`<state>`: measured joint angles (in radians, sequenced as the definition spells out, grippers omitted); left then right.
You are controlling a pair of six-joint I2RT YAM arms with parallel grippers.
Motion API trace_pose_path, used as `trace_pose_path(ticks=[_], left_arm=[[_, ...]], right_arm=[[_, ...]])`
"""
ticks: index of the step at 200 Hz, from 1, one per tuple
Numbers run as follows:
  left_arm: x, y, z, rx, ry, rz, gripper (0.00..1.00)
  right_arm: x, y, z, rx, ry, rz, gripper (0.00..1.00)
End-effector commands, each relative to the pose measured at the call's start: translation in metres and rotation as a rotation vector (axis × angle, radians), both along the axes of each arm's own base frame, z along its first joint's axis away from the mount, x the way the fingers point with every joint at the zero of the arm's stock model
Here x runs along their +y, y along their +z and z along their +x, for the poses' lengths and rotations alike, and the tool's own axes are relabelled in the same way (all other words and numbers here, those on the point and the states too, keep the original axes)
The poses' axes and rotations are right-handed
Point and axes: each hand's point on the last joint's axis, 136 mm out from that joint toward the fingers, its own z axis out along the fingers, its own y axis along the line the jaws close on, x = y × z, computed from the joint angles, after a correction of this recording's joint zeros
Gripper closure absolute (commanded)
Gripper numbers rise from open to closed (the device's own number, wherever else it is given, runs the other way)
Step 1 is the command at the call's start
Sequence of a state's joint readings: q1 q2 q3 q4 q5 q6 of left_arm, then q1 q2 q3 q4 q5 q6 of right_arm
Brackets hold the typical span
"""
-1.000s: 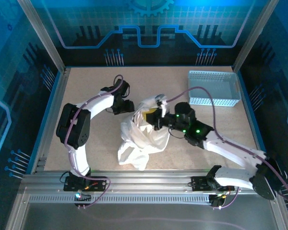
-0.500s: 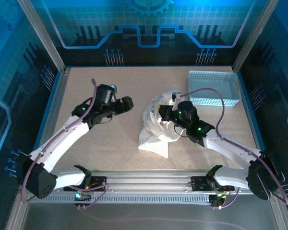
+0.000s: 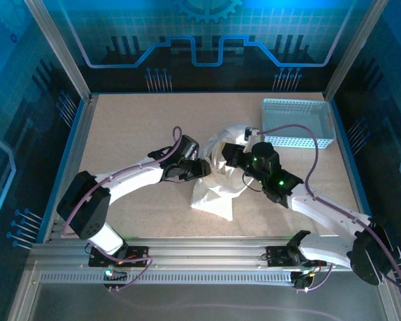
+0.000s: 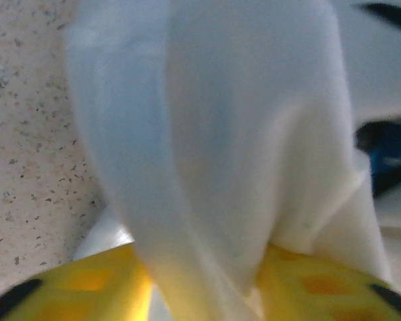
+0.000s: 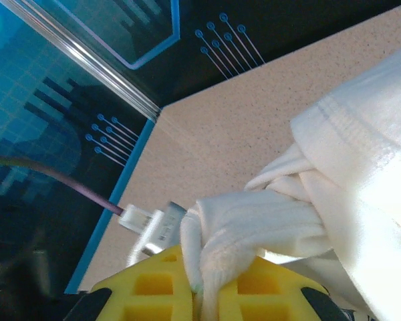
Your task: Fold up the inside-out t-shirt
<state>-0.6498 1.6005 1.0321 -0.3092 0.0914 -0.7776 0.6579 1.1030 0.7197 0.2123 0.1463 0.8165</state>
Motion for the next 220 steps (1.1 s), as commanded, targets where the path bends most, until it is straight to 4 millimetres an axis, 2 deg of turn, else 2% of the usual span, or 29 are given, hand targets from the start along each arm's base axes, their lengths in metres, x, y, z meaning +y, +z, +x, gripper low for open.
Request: trace_pose_path(ticks=[1, 23, 55, 83, 96, 104, 114, 125, 135, 143, 148, 162, 175, 185, 194, 208, 220], left_arm=[[0.021, -0.01, 0.0, -0.017, 0.012, 0.088, 0.79], [0.057, -0.023, -0.003, -0.024, 0.06, 0.141, 0.89], [0.14, -0.044, 0.001, 0.041, 0.262, 0.233, 1.0], [0.208, -0.033, 0.005, 0.044, 0.475, 0.279, 1.0], [0.227, -0.02, 0.008, 0.012, 0.545, 0.278, 0.99], [0.224, -0.011, 0.014, -0.026, 0.535, 0.237, 0.93], [0.21, -0.003, 0.02, -0.057, 0.474, 0.192, 0.86], [0.202, 0.001, 0.018, -0.048, 0.432, 0.236, 0.81], [0.193, 0.005, 0.016, -0.055, 0.372, 0.296, 0.73], [0.183, 0.012, 0.015, -0.072, 0.322, 0.33, 0.62], [0.177, 0.018, 0.013, -0.09, 0.299, 0.347, 0.56], [0.153, 0.044, 0.01, -0.19, 0.226, 0.316, 0.4], [0.127, 0.07, 0.007, -0.291, 0.158, 0.23, 0.31], [0.106, 0.087, 0.005, -0.338, 0.103, 0.149, 0.25], [0.081, 0.094, 0.002, -0.343, 0.024, 0.073, 0.22], [0.049, 0.091, -0.001, -0.321, -0.076, 0.061, 0.22], [0.023, 0.081, -0.006, -0.304, -0.161, 0.086, 0.22]], right_arm=[[-0.022, 0.06, -0.002, -0.097, -0.044, 0.115, 1.0], [-0.049, 0.084, -0.002, -0.112, -0.087, 0.165, 1.0], [-0.067, 0.117, -0.005, -0.138, -0.062, 0.302, 1.0], [-0.08, 0.145, -0.016, -0.193, -0.057, 0.355, 1.0], [-0.087, 0.157, -0.022, -0.233, -0.052, 0.368, 1.0], [-0.087, 0.162, -0.024, -0.251, -0.044, 0.368, 1.0], [-0.085, 0.162, -0.024, -0.246, -0.029, 0.37, 1.0], [-0.075, 0.159, -0.022, -0.238, 0.011, 0.373, 1.0], [-0.068, 0.148, -0.018, -0.21, 0.027, 0.37, 1.0], [-0.06, 0.133, -0.014, -0.177, 0.037, 0.356, 1.0], [-0.055, 0.132, -0.013, -0.188, 0.051, 0.352, 1.0], [-0.04, 0.11, -0.01, -0.137, 0.078, 0.325, 1.0], [-0.026, 0.097, -0.012, -0.121, 0.12, 0.305, 1.0], [-0.02, 0.085, -0.013, -0.1, 0.125, 0.28, 1.0], [-0.016, 0.076, -0.015, -0.085, 0.124, 0.267, 1.0], [-0.016, 0.064, -0.016, -0.062, 0.119, 0.267, 1.0], [-0.018, 0.059, -0.018, -0.055, 0.109, 0.271, 1.0]])
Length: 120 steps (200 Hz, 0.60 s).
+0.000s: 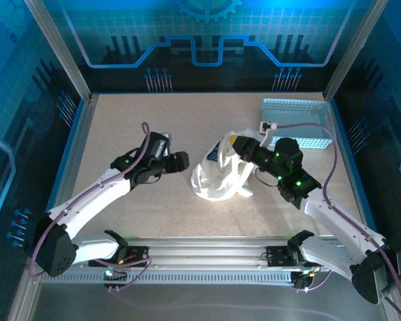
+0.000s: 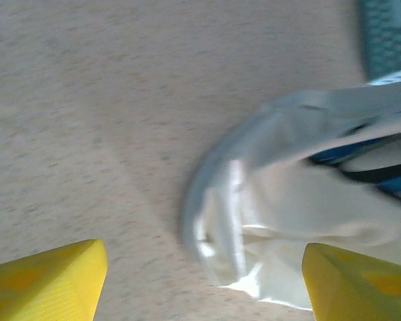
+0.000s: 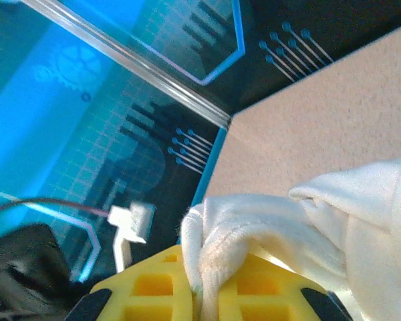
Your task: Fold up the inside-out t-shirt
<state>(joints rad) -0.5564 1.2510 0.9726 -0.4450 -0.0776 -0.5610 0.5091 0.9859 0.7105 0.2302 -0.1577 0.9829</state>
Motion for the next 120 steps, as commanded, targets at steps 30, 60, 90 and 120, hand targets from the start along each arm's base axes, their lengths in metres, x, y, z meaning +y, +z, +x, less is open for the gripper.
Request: trace_pose_path(ticks=[30, 60, 90, 120], left_arm=[[-0.109, -0.016, -0.021, 0.006, -0.324, -0.009, 0.21], [-0.109, -0.041, -0.013, 0.054, -0.258, 0.055, 0.33], [-0.102, -0.046, -0.008, 0.032, -0.218, 0.073, 0.33], [-0.109, -0.053, -0.001, 0.03, -0.206, 0.039, 0.3]], right_arm=[[-0.009, 0.017, -0.007, -0.084, -0.041, 0.033, 1.0], [-0.01, 0.024, -0.01, -0.101, -0.042, 0.039, 1.0], [-0.011, 0.029, -0.011, -0.103, -0.043, 0.045, 1.0], [-0.009, 0.03, -0.014, -0.095, -0.027, 0.075, 1.0]])
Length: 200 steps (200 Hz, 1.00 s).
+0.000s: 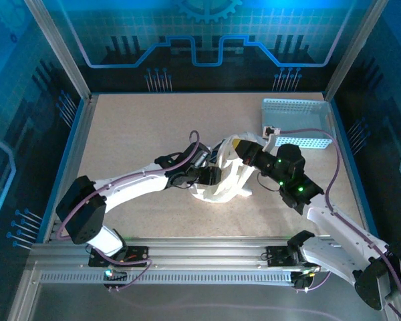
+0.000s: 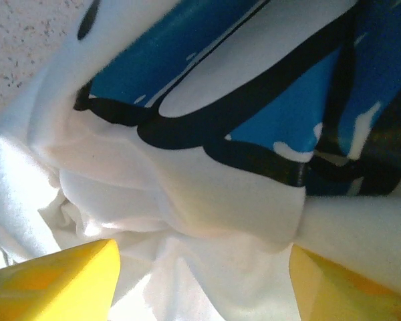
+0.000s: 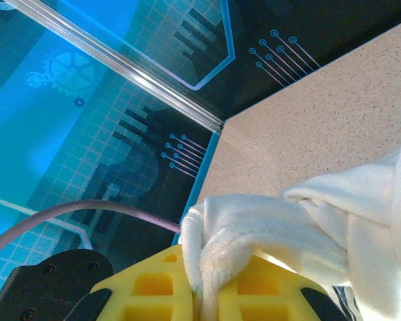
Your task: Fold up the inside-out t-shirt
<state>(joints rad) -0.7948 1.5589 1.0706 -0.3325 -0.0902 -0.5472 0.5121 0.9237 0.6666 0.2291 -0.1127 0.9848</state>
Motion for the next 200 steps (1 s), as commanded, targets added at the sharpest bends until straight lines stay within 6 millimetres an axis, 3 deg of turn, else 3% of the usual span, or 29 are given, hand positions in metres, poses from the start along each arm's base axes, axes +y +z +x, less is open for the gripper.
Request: trace_pose_path(ticks=[1, 19, 44, 62, 87, 99, 126, 170, 200], left_arm=[[-0.006, 0.002, 0.013, -0.031, 0.033, -0.041, 0.3], [-0.019, -0.005, 0.016, 0.001, 0.022, -0.073, 0.32], [-0.018, -0.015, 0.027, 0.014, 0.064, -0.062, 0.45], [-0.01, -0.014, 0.033, 0.012, 0.099, -0.059, 0.6], [0.013, -0.004, 0.035, -0.015, 0.145, -0.051, 0.91], [0.024, 0.009, 0.029, -0.038, 0.145, -0.073, 1.0], [0.055, 0.061, 0.012, -0.158, 0.134, -0.158, 1.0], [0.133, 0.146, 0.02, -0.248, 0.234, -0.514, 1.0], [0.161, 0.159, 0.032, -0.252, 0.295, -0.596, 1.0]], right_arm=[[0.002, 0.031, -0.007, -0.08, 0.015, 0.069, 1.0], [0.003, 0.029, -0.008, -0.071, 0.015, 0.079, 1.0], [0.002, 0.028, -0.009, -0.068, 0.013, 0.075, 1.0], [-0.002, 0.026, -0.009, -0.07, -0.007, 0.061, 1.0], [-0.017, 0.009, -0.005, -0.015, -0.077, -0.024, 1.0], [-0.033, -0.001, 0.0, 0.022, -0.145, -0.099, 1.0], [-0.067, -0.026, 0.017, 0.115, -0.249, -0.22, 1.0], [-0.069, -0.048, 0.035, 0.215, -0.215, -0.31, 1.0], [-0.107, -0.059, 0.041, 0.303, -0.299, -0.285, 1.0]])
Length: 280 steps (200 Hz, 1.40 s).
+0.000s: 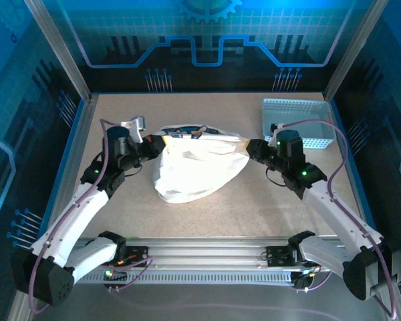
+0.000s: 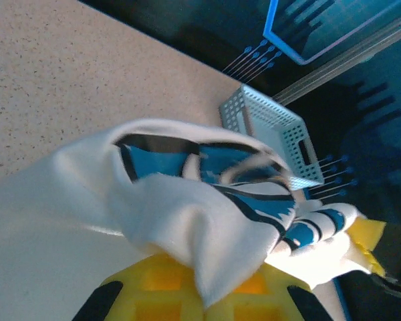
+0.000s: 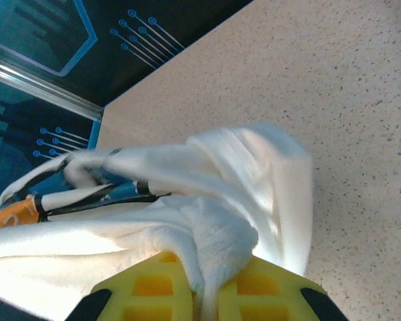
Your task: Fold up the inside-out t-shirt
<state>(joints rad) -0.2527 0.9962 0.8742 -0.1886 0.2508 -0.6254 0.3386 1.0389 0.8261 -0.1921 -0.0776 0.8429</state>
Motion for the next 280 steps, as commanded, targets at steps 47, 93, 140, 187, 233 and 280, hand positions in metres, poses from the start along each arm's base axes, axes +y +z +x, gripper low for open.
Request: trace_pose_path(ticks=[47, 93, 140, 187, 233, 280], left_arm=[[-0.003, 0.076, 0.018, -0.07, -0.134, -0.233, 1.0], [0.013, 0.014, 0.038, 0.121, 0.01, -0.028, 1.0], [0.027, -0.143, 0.022, 0.646, 0.057, 0.292, 0.71], [0.002, -0.141, -0.02, 0.555, 0.052, 0.503, 0.33], [-0.035, -0.144, -0.031, 0.535, -0.007, 0.508, 0.3], [-0.036, -0.18, -0.023, 0.647, 0.027, 0.625, 0.34]], right_arm=[[0.003, 0.122, -0.005, -0.292, 0.157, 0.086, 1.0], [0.034, 0.111, -0.026, -0.309, 0.2, 0.07, 1.0], [0.038, -0.067, -0.047, 0.078, 0.118, -0.019, 1.0], [0.034, -0.122, -0.069, 0.185, 0.115, -0.184, 0.67], [0.02, -0.083, -0.061, 0.071, 0.143, -0.331, 0.36], [0.017, -0.085, -0.041, 0.116, 0.222, -0.41, 0.34]])
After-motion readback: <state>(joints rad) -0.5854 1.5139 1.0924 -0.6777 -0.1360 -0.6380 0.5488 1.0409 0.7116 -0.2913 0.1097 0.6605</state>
